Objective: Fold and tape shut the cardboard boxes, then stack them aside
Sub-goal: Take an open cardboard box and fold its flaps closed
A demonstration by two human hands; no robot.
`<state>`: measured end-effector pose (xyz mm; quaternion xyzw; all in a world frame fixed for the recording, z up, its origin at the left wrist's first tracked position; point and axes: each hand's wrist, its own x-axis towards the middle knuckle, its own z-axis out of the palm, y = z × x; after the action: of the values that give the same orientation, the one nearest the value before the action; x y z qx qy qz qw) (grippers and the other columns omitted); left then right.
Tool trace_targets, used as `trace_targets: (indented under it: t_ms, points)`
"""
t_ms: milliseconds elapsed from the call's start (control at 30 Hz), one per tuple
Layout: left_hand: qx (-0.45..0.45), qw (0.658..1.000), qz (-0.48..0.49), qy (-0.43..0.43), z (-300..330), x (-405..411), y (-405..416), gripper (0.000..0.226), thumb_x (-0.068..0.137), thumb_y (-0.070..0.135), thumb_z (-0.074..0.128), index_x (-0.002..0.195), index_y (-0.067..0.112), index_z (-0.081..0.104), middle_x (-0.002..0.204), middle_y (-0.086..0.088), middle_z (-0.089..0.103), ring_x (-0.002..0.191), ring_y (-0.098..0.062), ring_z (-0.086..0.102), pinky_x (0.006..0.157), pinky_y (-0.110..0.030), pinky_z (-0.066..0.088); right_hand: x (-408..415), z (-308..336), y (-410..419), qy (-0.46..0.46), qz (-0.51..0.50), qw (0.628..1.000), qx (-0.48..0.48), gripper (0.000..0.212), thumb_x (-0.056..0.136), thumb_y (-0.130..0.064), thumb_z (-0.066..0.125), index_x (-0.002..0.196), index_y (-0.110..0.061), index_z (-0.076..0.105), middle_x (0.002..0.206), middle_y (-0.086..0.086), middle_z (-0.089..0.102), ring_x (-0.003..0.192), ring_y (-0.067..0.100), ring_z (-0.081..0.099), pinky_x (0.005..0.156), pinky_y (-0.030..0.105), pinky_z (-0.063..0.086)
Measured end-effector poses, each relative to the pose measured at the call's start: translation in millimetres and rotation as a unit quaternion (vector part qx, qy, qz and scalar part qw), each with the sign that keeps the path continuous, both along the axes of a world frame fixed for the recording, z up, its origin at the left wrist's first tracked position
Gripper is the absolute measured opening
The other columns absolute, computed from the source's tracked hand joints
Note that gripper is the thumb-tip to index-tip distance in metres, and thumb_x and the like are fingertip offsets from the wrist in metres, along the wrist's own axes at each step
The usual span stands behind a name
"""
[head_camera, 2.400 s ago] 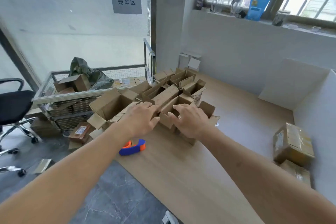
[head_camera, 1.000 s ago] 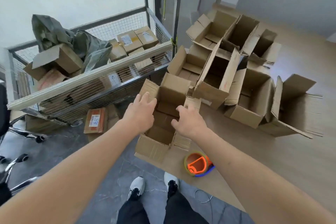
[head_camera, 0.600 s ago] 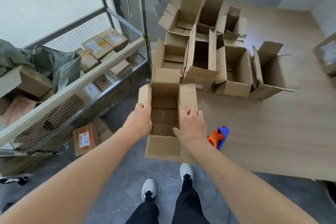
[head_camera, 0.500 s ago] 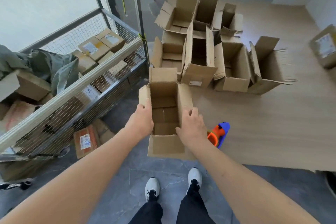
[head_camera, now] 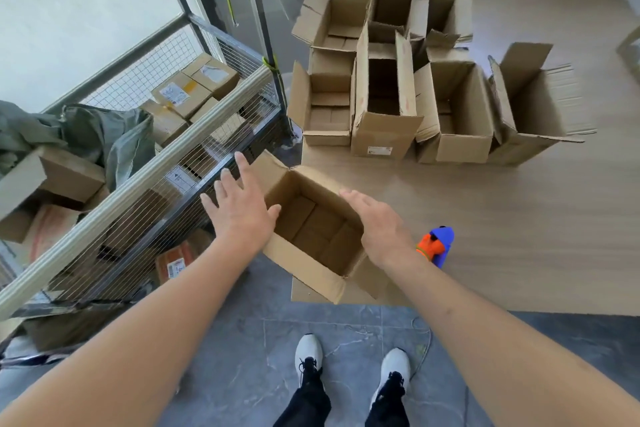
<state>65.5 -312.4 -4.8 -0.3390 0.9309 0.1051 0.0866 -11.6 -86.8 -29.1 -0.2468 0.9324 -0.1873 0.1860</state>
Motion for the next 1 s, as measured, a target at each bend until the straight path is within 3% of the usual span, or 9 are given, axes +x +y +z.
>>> trace_targets:
  t_ms: [133, 200, 300, 400, 500, 633, 767, 900, 1000]
  points:
    - [0.042, 0.999, -0.003, -0.025, -11.9, -3.1, -7.5, 0.082, 0.094, 0.043, 0.067, 0.154, 0.012, 0.021, 0.146, -0.018, 0.043, 0.130, -0.039, 0.050, 0.101, -0.053, 0.048, 10.9, 5.0, 7.3, 0.067, -0.029, 0.996, 0.048, 0.062, 0.099, -0.027, 0.061, 0.154, -0.030, 0.034, 0.156, 0.007, 0.036, 0.141, 0.028, 0.035, 0.111, 0.040, 0.040]
    - [0.024, 0.998, -0.014, -0.054, -13.6, -1.7, -6.3, 0.067, 0.096, 0.044, 0.063, 0.146, 0.012, 0.032, 0.137, -0.018, 0.049, 0.120, -0.039, 0.056, 0.097, -0.052, 0.049, 15.5, 10.7, 9.8, 0.059, -0.082, 0.988, 0.121, 0.069, 0.095, -0.046, 0.062, 0.154, -0.033, 0.028, 0.147, 0.011, 0.038, 0.132, 0.032, 0.040, 0.106, 0.042, 0.043]
    - [0.056, 0.996, -0.012, -0.070, -14.0, 0.3, -5.1, 0.062, 0.100, 0.043, 0.056, 0.147, 0.011, 0.031, 0.137, -0.019, 0.048, 0.118, -0.040, 0.057, 0.094, -0.052, 0.052, 14.4, 12.2, 15.4, -0.015, -0.112, 0.976, 0.184, 0.084, 0.090, -0.056, 0.061, 0.157, -0.041, 0.011, 0.129, 0.013, 0.047, 0.114, 0.035, 0.051, 0.096, 0.044, 0.047]
    - [0.093, 0.994, -0.010, -0.064, -15.2, 4.4, -7.5, 0.045, 0.104, 0.040, 0.046, 0.139, 0.011, 0.039, 0.127, -0.017, 0.055, 0.108, -0.038, 0.062, 0.089, -0.050, 0.055, 13.1, 13.8, 19.8, -0.057, -0.112, 0.978, 0.165, 0.083, 0.096, -0.045, 0.058, 0.159, -0.046, 0.006, 0.123, 0.015, 0.054, 0.111, 0.035, 0.052, 0.093, 0.044, 0.045]
    - [0.140, 0.990, 0.002, -0.024, -7.3, 7.0, -10.5, 0.033, 0.106, 0.035, 0.041, 0.130, 0.013, 0.044, 0.109, -0.011, 0.063, 0.091, -0.030, 0.064, 0.083, -0.050, 0.058, 13.1, 22.8, 17.0, -0.066, -0.131, 0.983, 0.112, 0.072, 0.100, -0.030, 0.055, 0.158, -0.044, 0.015, 0.121, 0.014, 0.052, 0.115, 0.034, 0.047, 0.090, 0.042, 0.045]
    - [0.183, 0.983, -0.007, 0.012, 16.9, 2.6, -5.1, 0.042, 0.107, 0.032, 0.042, 0.143, 0.011, 0.039, 0.120, -0.011, 0.060, 0.100, -0.027, 0.061, 0.090, -0.048, 0.055, 13.0, 41.6, 17.6, -0.031, -0.149, 0.985, 0.076, 0.064, 0.097, -0.018, 0.052, 0.153, -0.040, 0.029, 0.118, 0.011, 0.047, 0.110, 0.031, 0.042, 0.081, 0.038, 0.045]
    - [0.203, 0.978, -0.039, 0.030, 41.7, -8.7, 12.7, 0.049, 0.107, 0.031, 0.042, 0.152, 0.014, 0.035, 0.136, -0.014, 0.058, 0.117, -0.032, 0.058, 0.096, -0.043, 0.047, 7.3, 64.6, 33.7, -0.001, -0.183, 0.981, 0.058, 0.063, 0.096, -0.014, 0.050, 0.151, -0.039, 0.033, 0.121, 0.007, 0.041, 0.110, 0.027, 0.041, 0.092, 0.042, 0.049]
    - [0.210, 0.975, -0.063, 0.036, 56.8, -19.7, 39.3, 0.024, 0.105, 0.032, 0.042, 0.121, 0.019, 0.053, 0.108, -0.006, 0.065, 0.093, -0.023, 0.063, 0.089, -0.044, 0.053, -5.3, 82.9, 62.4, 0.019, -0.200, 0.979, 0.045, 0.063, 0.097, -0.016, 0.054, 0.152, -0.037, 0.034, 0.126, 0.006, 0.042, 0.117, 0.027, 0.045, 0.102, 0.047, 0.047]
    - [0.216, 0.973, -0.067, 0.039, 67.3, -30.7, 70.7, 0.017, 0.104, 0.033, 0.041, 0.108, 0.022, 0.054, 0.100, -0.005, 0.064, 0.091, -0.023, 0.062, 0.089, -0.047, 0.053, -17.1, 91.4, 91.6, 0.030, -0.203, 0.978, 0.038, 0.064, 0.097, -0.016, 0.054, 0.154, -0.036, 0.034, 0.130, 0.007, 0.043, 0.120, 0.028, 0.044, 0.105, 0.047, 0.043]
